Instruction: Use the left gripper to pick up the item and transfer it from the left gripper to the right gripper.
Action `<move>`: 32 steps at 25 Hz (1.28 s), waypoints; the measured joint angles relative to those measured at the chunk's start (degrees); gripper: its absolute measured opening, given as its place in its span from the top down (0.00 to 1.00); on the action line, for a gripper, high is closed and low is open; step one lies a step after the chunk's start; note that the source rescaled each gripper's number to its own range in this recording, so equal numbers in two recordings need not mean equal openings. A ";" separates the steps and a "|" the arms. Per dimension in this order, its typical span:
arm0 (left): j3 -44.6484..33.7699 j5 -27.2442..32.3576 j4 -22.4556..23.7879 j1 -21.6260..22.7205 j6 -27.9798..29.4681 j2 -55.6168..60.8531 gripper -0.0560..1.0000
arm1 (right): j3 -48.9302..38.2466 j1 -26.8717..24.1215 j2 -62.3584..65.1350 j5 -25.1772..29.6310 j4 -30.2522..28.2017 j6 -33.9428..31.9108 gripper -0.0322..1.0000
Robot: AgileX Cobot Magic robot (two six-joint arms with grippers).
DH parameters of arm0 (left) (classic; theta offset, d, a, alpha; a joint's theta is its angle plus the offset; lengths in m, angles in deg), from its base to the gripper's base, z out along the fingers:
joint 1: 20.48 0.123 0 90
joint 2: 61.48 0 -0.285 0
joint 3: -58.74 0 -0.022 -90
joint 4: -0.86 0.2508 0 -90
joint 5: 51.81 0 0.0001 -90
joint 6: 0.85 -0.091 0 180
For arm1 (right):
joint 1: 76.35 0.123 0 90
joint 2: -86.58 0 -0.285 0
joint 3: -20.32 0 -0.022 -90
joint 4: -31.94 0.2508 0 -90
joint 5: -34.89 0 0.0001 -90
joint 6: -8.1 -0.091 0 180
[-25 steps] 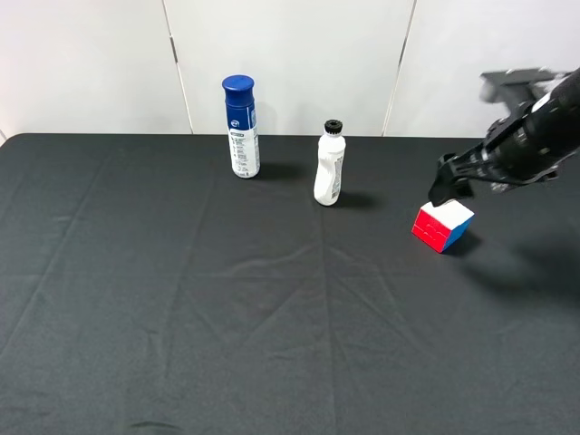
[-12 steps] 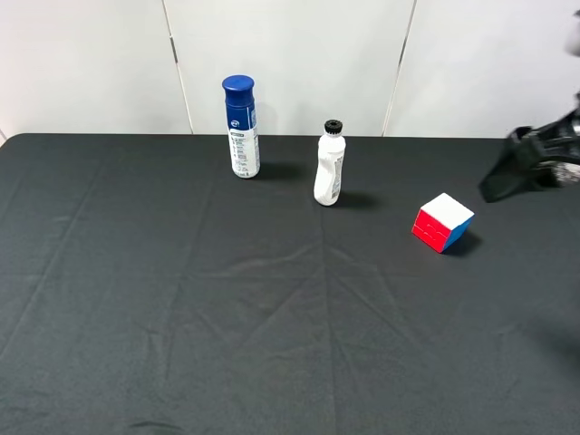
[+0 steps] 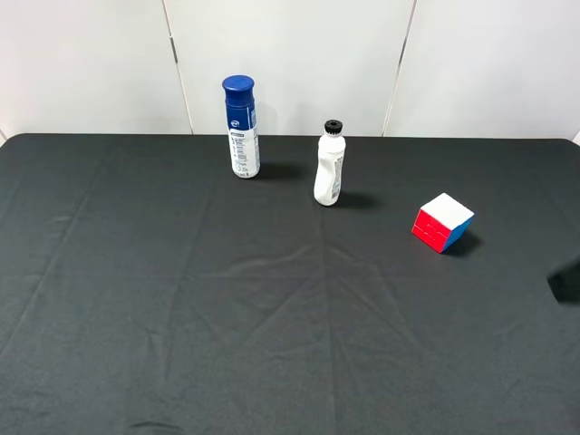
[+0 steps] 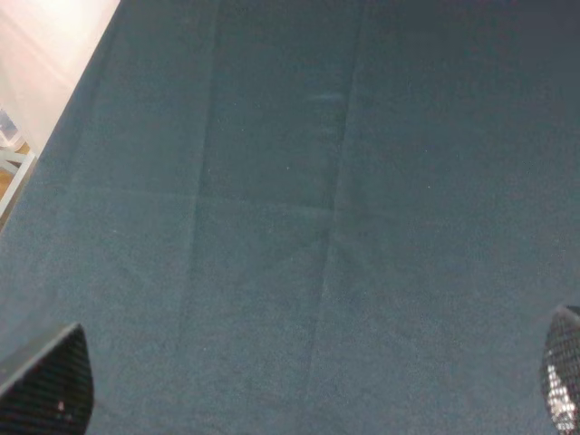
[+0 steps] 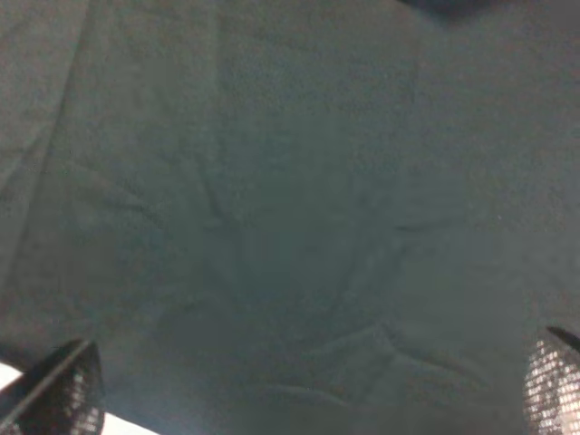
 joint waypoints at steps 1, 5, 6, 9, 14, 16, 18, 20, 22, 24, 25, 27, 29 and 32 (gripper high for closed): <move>0.00 0.00 0.00 0.00 0.00 0.00 0.02 | -1.12 0.00 3.16 0.00 -0.73 -0.11 0.00; 0.00 0.00 0.00 0.00 0.00 0.00 0.02 | -3.80 0.00 15.70 -0.05 -1.75 -0.22 0.00; 0.00 0.00 0.00 0.00 0.00 0.00 0.02 | -3.91 0.00 18.38 -0.28 -1.75 -0.22 0.00; 0.00 0.00 0.00 0.00 0.00 0.00 0.02 | -3.98 0.00 27.38 -2.03 -1.89 -0.27 0.00; 0.00 0.00 0.00 0.00 0.00 0.00 0.02 | -3.98 0.00 36.51 -4.09 -4.98 -1.92 0.00; 0.00 0.00 0.00 0.00 0.00 0.00 0.02 | -3.98 0.00 38.60 -4.20 -7.00 -3.61 0.00; 0.00 0.00 0.00 0.00 0.00 0.00 0.02 | -3.98 0.00 39.10 -4.30 -9.58 -5.69 0.00; 0.00 0.00 0.00 0.00 0.00 0.00 0.02 | -4.40 0.00 39.10 -4.38 -11.16 -7.86 0.00; 0.00 0.00 0.00 0.00 0.00 0.00 0.02 | -5.54 0.00 39.16 -4.50 -11.99 -9.59 0.00; 0.00 0.00 0.00 0.00 0.00 0.00 0.02 | -7.68 0.00 39.22 -5.06 -11.99 -10.47 0.00; 0.00 0.00 0.00 0.00 0.00 0.00 0.02 | -8.72 0.00 39.22 -5.38 -11.99 -10.58 0.00; 0.00 0.00 0.00 0.00 0.00 0.00 0.02 | -10.42 0.00 39.22 -7.39 -11.93 -10.63 0.00; 0.00 0.00 0.00 0.00 0.00 0.00 0.02 | -11.06 0.00 39.22 -8.39 -11.93 -10.39 0.00; 0.00 0.00 0.00 0.00 0.00 0.00 0.02 | -11.25 0.00 39.22 -8.45 -11.08 -9.29 0.00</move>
